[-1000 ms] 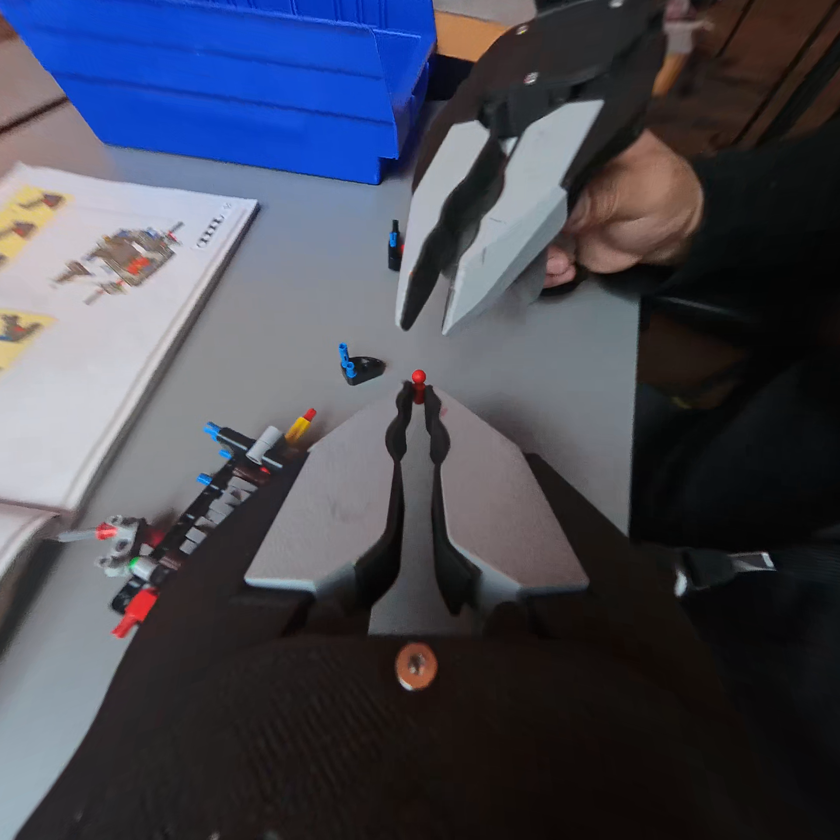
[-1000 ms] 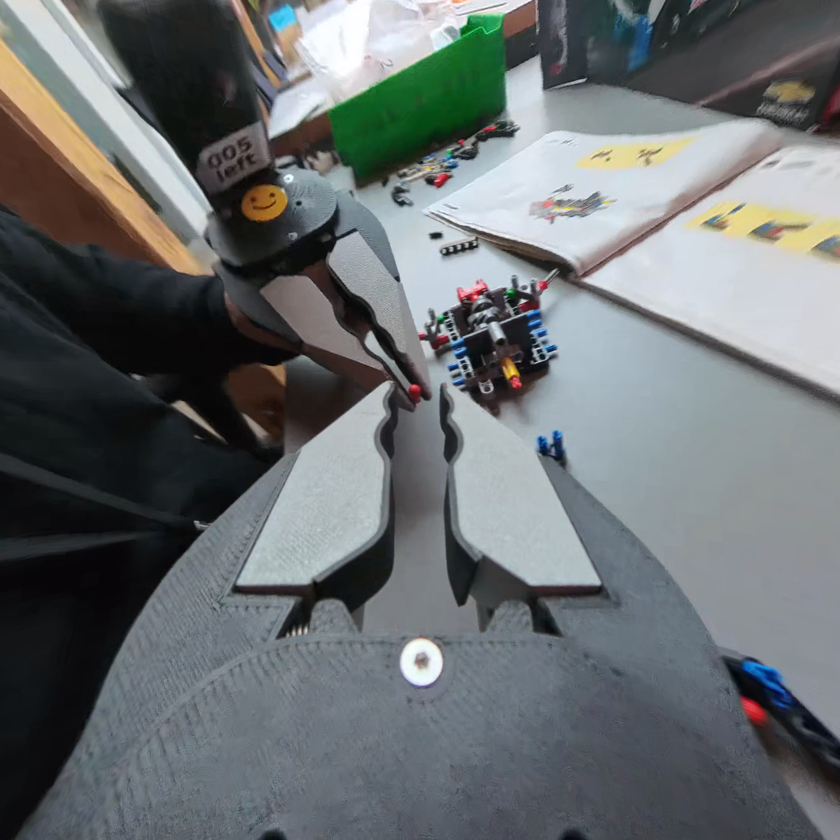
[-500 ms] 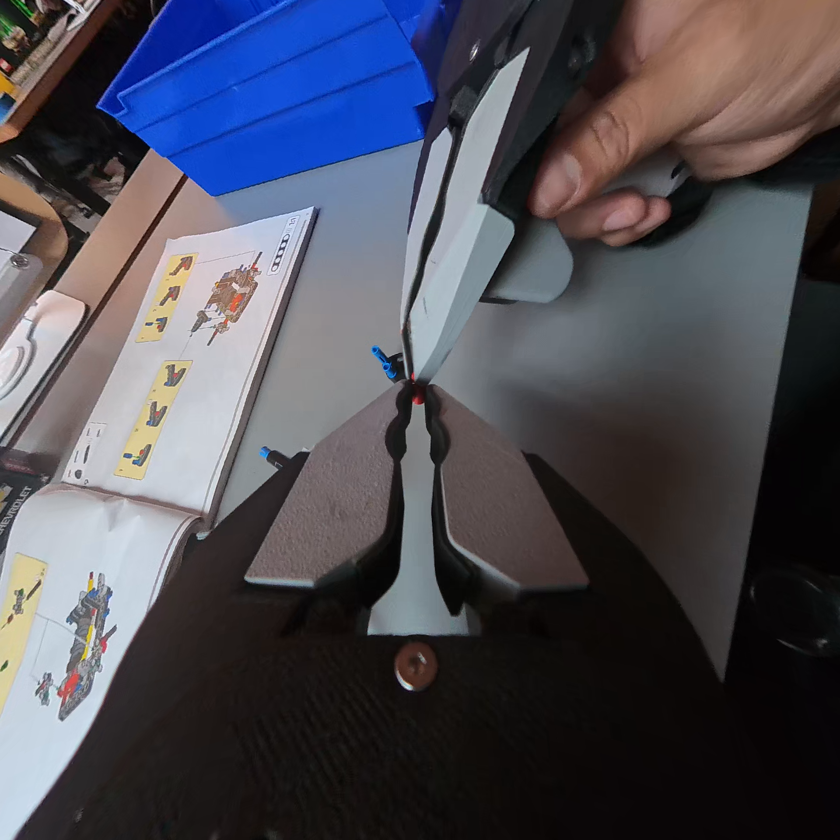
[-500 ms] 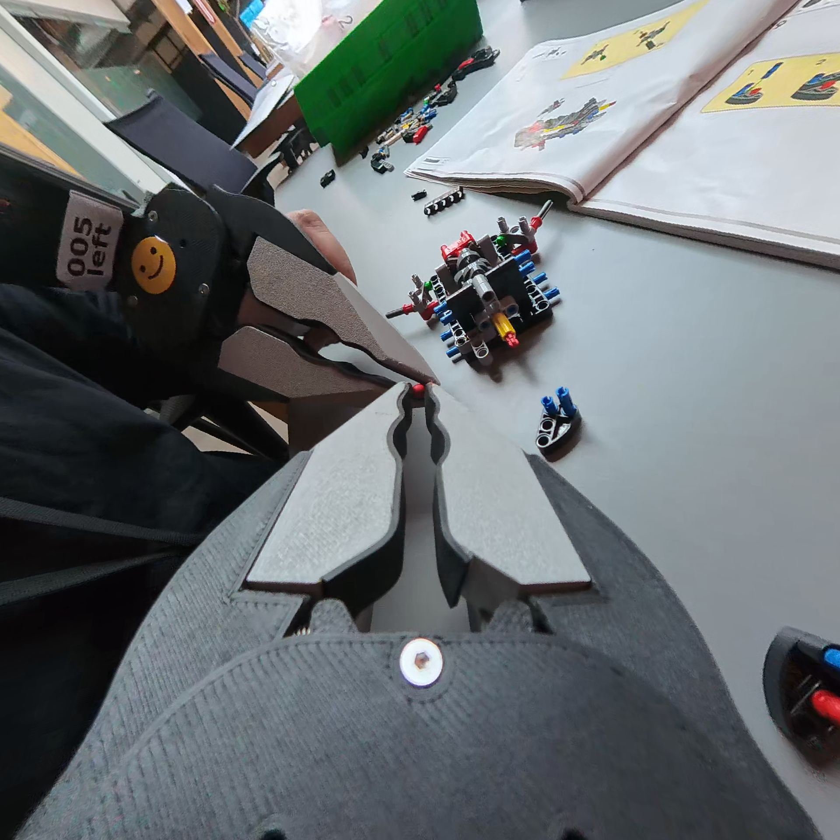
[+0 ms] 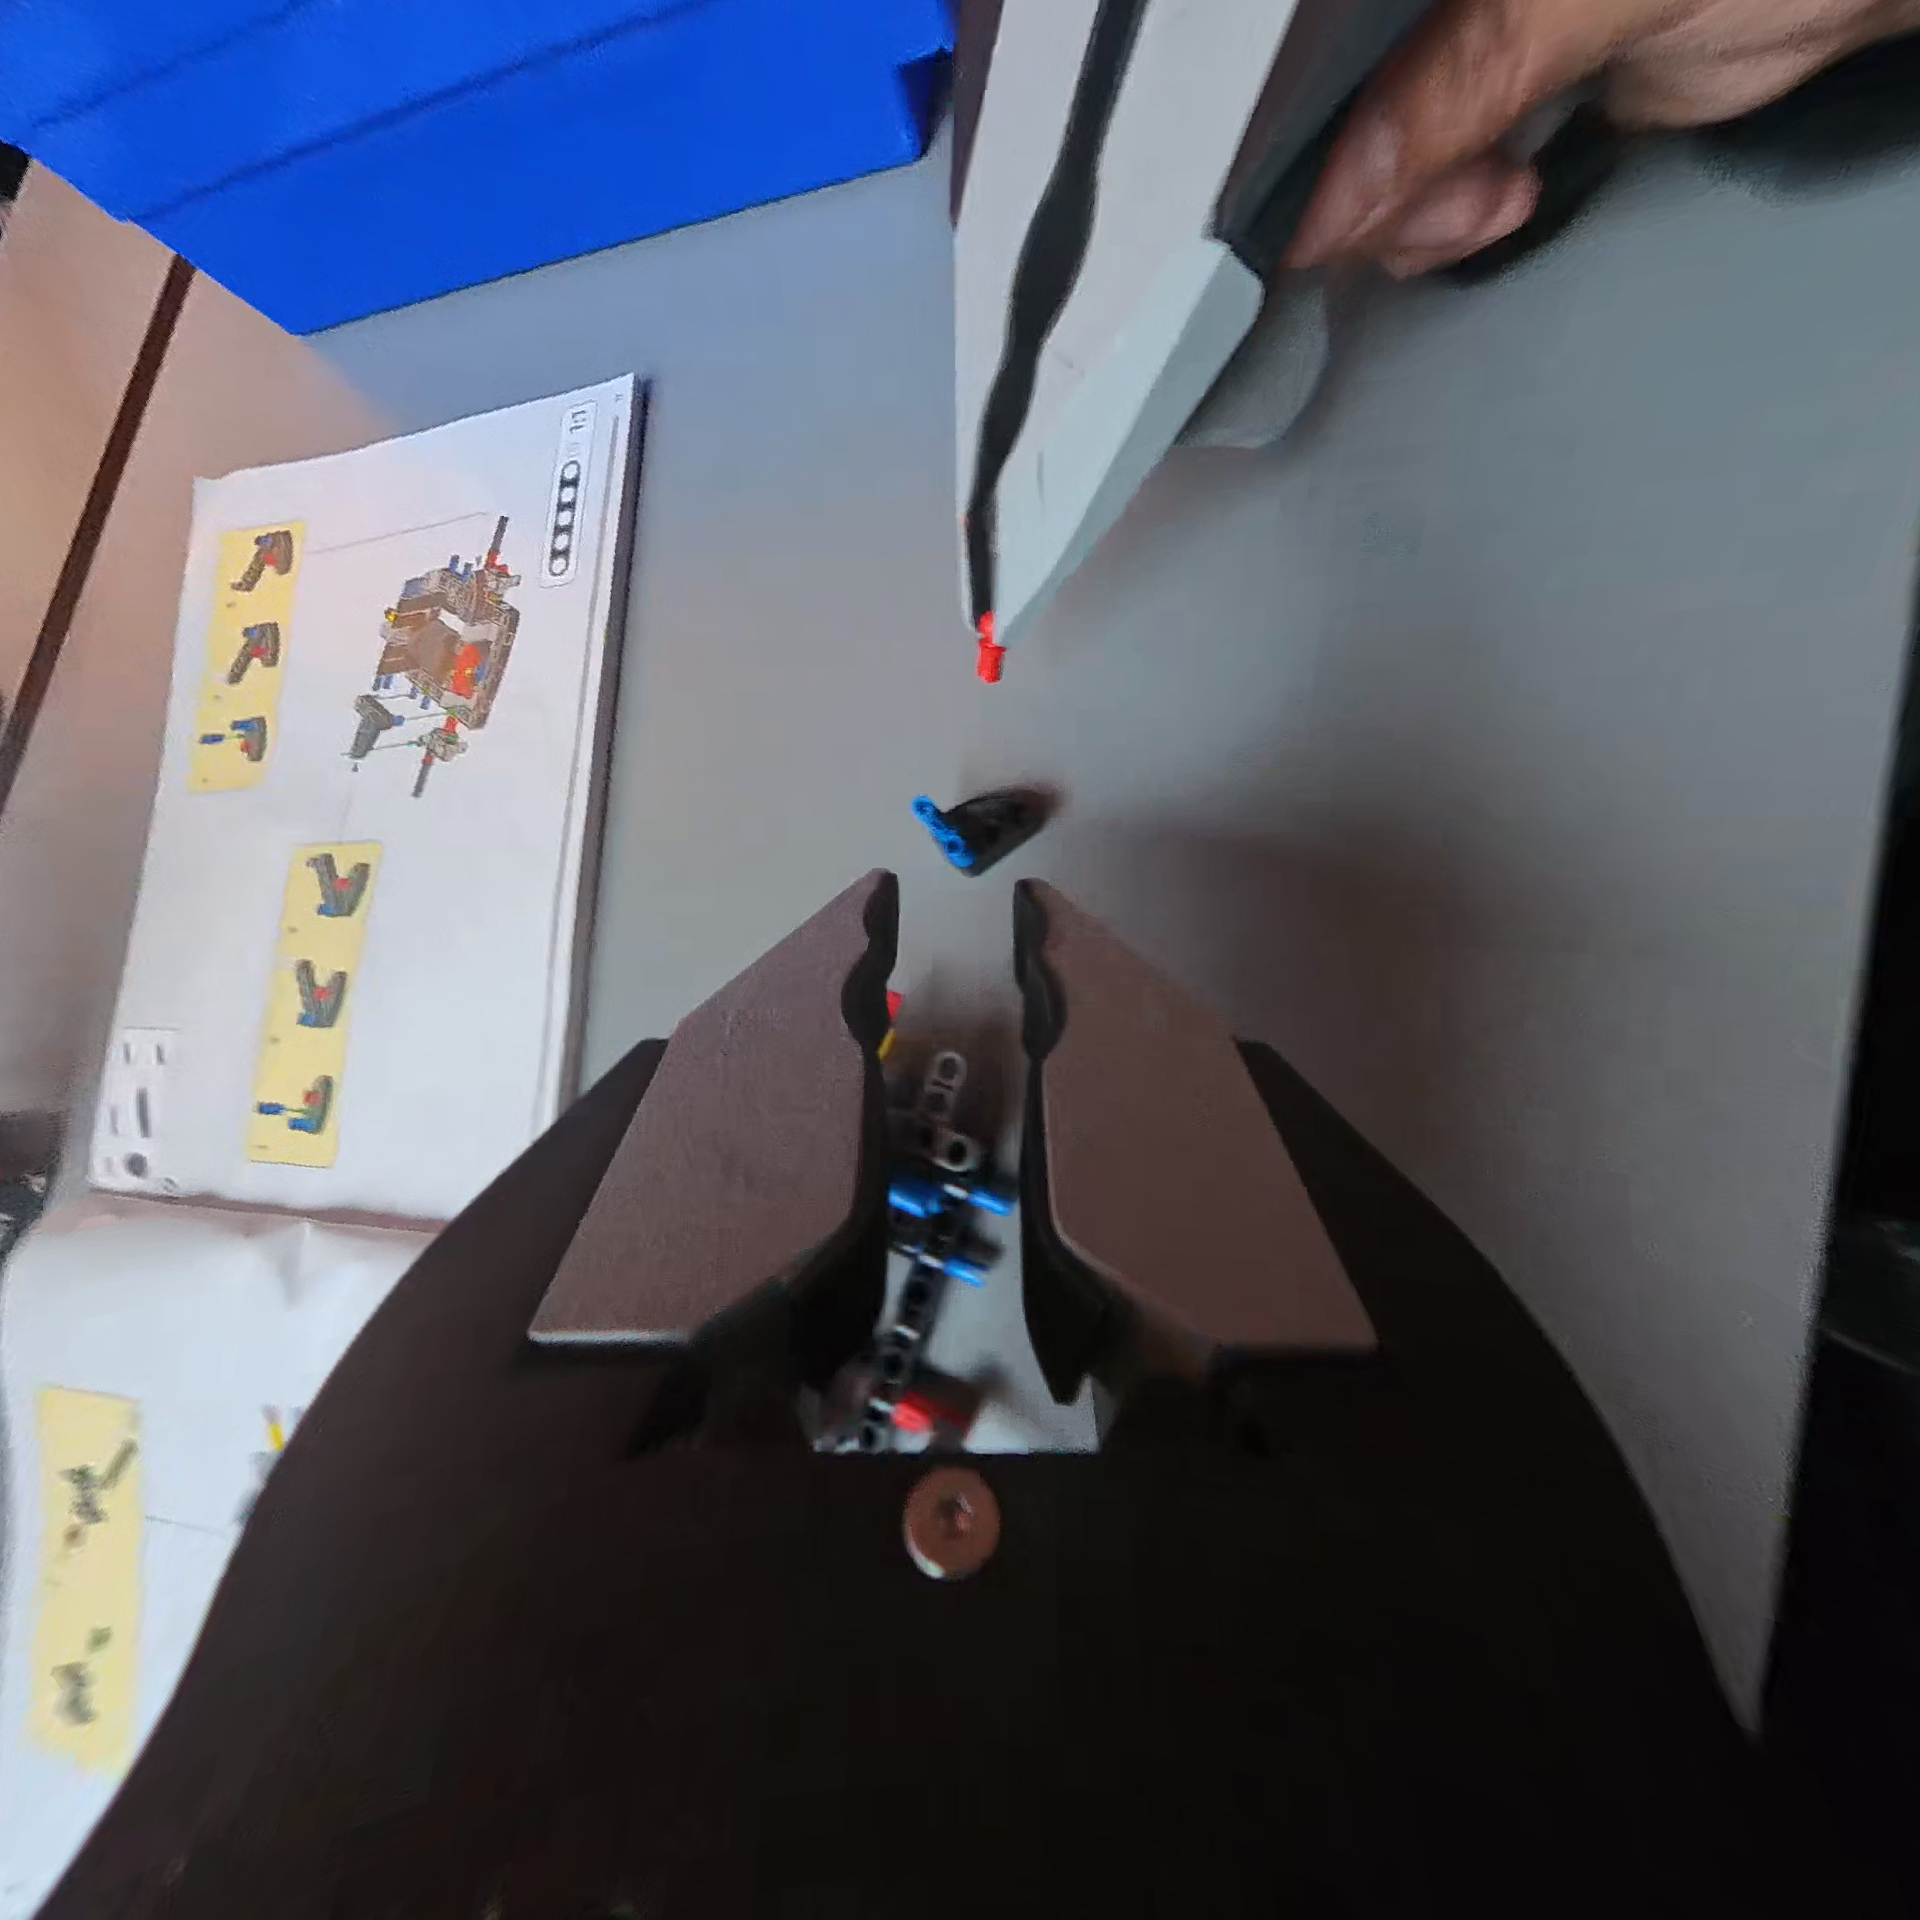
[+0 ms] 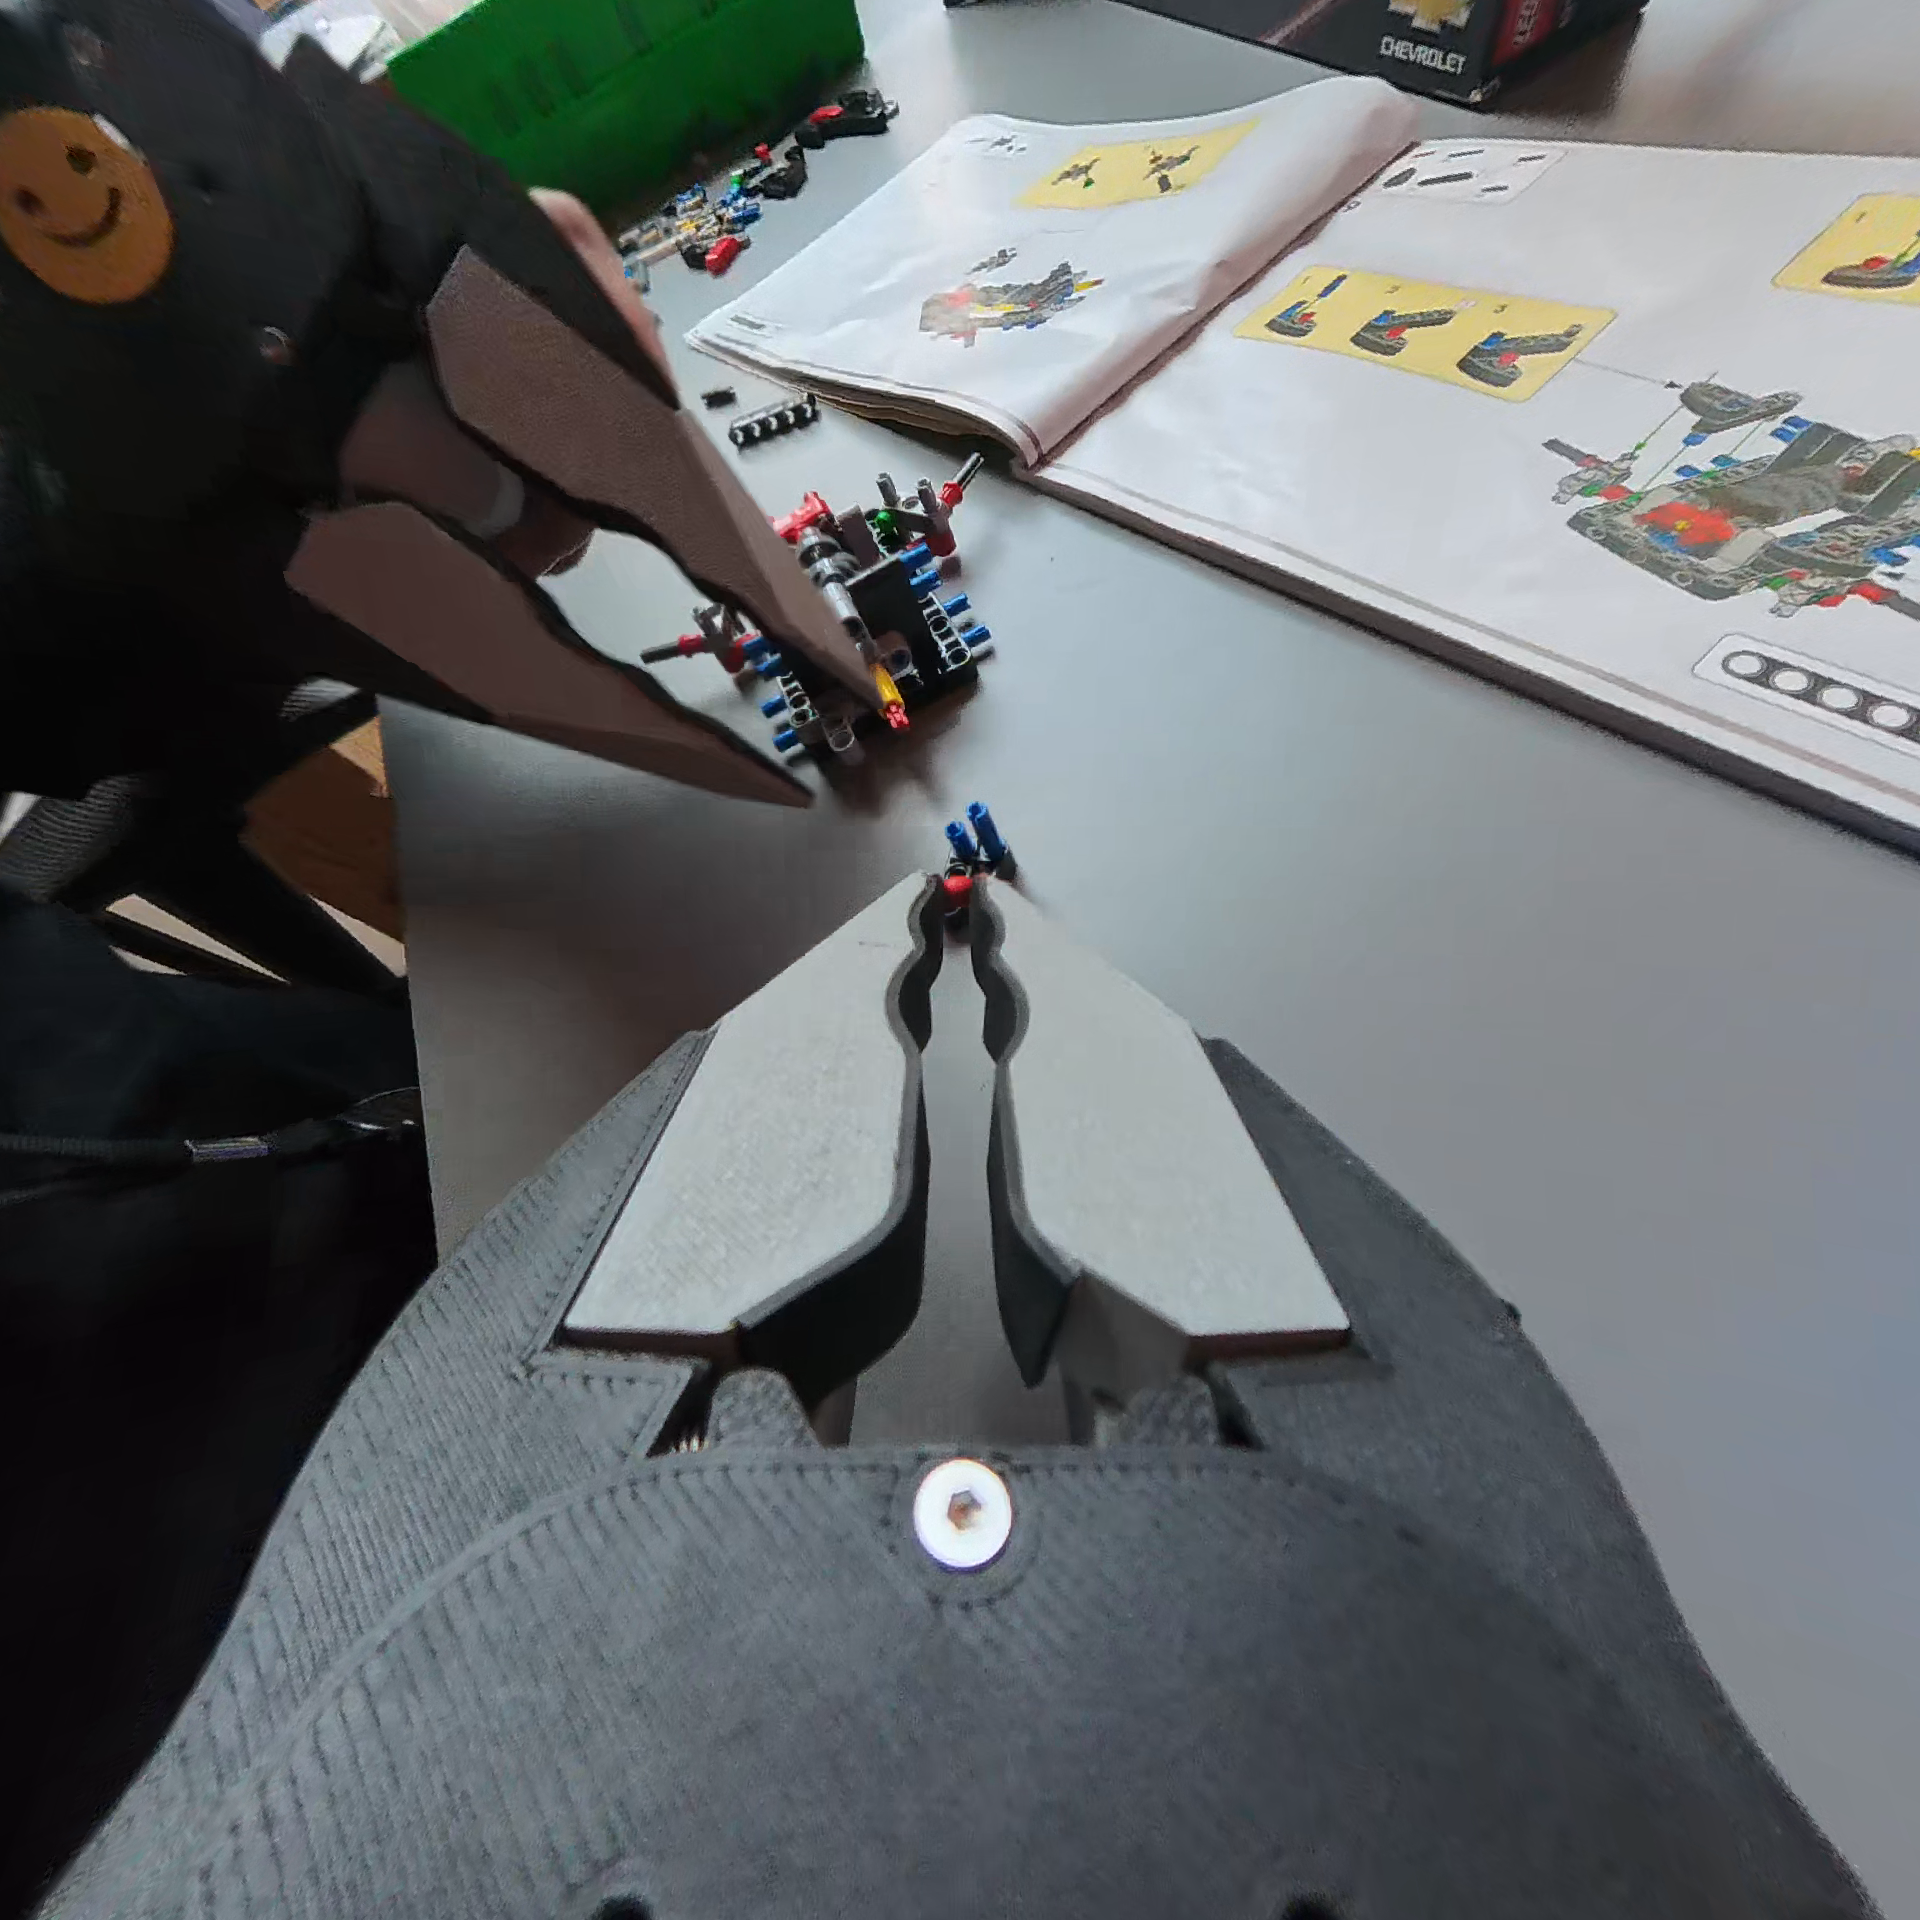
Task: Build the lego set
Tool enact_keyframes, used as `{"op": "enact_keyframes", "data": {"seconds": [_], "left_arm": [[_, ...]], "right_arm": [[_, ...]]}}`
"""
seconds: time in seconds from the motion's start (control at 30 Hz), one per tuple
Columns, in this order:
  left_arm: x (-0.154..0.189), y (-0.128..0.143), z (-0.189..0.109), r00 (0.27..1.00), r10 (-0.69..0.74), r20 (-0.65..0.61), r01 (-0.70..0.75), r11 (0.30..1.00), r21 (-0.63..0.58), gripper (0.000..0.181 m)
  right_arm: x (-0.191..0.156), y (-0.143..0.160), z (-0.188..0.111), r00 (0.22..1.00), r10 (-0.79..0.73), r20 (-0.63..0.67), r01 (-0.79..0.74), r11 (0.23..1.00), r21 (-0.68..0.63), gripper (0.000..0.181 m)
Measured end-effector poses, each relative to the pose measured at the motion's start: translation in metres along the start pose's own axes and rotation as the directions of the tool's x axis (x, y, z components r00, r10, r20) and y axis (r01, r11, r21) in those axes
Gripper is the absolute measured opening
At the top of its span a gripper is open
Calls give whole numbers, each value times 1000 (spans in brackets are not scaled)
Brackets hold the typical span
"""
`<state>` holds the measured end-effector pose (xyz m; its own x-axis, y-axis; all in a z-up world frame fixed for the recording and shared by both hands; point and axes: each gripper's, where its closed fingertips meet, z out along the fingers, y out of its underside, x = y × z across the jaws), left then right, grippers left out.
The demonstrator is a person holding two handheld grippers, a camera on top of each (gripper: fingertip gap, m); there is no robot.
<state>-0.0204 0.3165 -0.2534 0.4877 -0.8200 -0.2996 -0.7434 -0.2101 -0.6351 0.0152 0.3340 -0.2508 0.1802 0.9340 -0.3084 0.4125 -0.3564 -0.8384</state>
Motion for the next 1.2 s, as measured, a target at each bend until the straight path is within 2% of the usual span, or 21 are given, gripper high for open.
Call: {"op": "enact_keyframes", "data": {"seconds": [0.13,0.33,0.57,0.7,0.83,1.07,1.2], "left_arm": [[-1,5,13,986,77,-151,-95,988,-118,20],[-10,7,24,960,153,-232,-197,964,-177,30],[-5,8,34,939,146,-312,-204,965,-164,30],[1,12,41,919,166,-359,-246,950,-192,23],[7,9,44,917,185,-355,-262,947,-183,19],[11,12,39,940,178,-290,-258,930,-263,16],[32,12,31,961,106,-255,-178,943,-281,15]], "right_arm": [[2,6,3,1000,-31,-3,31,999,-37,1],[1,9,1,996,-85,1,85,995,-50,1],[-5,9,-1,984,-180,-7,180,983,-34,1],[-8,7,-4,983,-183,15,183,983,-13,1],[-7,7,-6,983,-184,13,184,983,-8,1],[-6,10,-7,980,-197,9,197,980,-23,1],[-8,16,-7,976,-216,17,217,975,-57,1]]}}
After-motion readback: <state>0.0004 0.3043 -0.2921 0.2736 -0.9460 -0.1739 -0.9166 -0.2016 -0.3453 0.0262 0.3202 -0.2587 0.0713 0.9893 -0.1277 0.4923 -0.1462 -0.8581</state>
